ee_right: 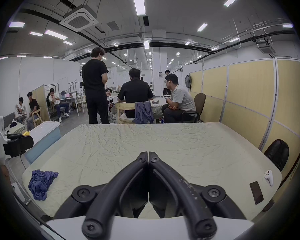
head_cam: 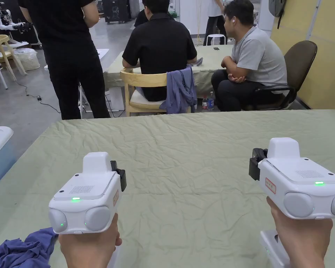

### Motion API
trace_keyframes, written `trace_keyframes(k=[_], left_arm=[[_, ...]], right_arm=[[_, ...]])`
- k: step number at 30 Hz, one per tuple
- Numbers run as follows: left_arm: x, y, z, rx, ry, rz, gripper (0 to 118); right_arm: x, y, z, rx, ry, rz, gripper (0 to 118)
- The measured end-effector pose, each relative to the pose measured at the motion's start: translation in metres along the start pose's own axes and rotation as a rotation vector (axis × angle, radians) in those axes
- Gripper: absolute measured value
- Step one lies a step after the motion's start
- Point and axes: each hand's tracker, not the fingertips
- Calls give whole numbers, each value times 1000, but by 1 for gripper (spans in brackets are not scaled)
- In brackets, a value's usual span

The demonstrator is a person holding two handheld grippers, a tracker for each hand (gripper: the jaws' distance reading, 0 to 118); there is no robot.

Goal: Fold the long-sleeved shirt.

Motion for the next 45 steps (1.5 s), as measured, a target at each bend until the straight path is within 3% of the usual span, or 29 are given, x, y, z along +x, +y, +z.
trace_keyframes(k=[45], left_arm=[[0, 1, 2, -12, -16, -3, 0]], right_arm=[[0, -4, 0, -21, -8, 16, 0]])
